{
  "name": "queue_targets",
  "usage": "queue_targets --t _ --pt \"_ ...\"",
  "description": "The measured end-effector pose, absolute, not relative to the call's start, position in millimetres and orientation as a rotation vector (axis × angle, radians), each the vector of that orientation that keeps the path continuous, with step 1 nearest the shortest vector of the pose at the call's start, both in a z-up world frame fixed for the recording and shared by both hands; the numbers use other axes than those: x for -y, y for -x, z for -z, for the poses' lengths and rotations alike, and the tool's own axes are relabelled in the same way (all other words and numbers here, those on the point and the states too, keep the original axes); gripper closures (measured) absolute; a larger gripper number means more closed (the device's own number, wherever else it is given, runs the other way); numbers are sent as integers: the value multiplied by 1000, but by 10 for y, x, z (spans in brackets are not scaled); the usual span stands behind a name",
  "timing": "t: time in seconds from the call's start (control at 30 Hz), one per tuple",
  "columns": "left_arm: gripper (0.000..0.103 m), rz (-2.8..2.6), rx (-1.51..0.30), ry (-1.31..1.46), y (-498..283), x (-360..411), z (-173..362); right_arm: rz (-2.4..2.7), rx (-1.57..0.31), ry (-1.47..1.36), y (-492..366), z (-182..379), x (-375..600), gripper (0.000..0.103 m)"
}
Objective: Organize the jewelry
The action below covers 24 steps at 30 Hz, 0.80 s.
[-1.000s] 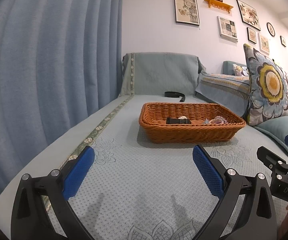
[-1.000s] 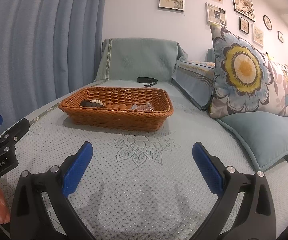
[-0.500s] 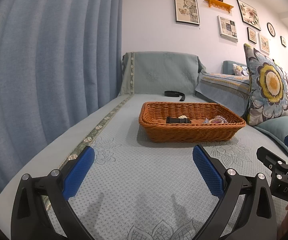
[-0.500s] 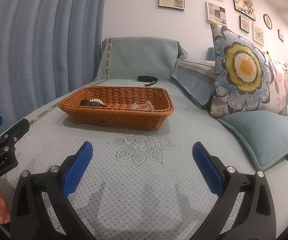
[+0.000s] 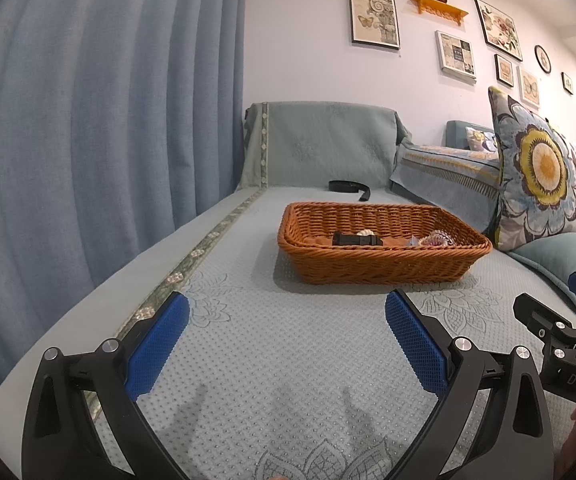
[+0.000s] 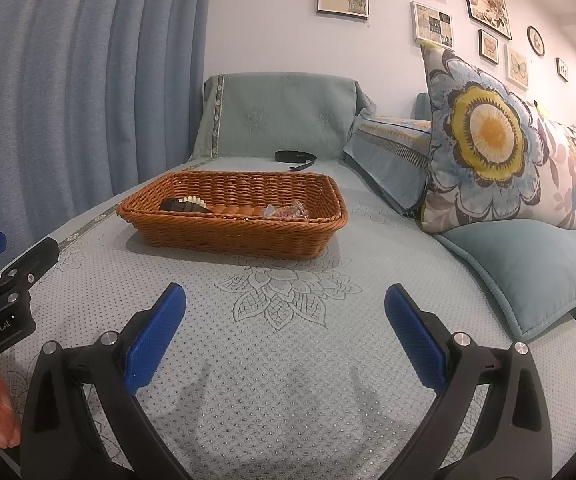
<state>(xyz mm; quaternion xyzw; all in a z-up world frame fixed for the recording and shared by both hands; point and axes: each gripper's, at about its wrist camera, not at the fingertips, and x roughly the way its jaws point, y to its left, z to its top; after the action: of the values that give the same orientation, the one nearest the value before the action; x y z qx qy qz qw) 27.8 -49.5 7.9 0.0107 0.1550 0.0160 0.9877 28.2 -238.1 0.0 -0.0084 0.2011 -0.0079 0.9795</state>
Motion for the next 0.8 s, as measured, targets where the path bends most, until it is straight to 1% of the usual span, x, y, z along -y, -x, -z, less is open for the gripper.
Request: queue_targets --t 0.8 --pt "8 -33 -322 -28 -294 482 -67 13 -408 11 -284 16 2382 8"
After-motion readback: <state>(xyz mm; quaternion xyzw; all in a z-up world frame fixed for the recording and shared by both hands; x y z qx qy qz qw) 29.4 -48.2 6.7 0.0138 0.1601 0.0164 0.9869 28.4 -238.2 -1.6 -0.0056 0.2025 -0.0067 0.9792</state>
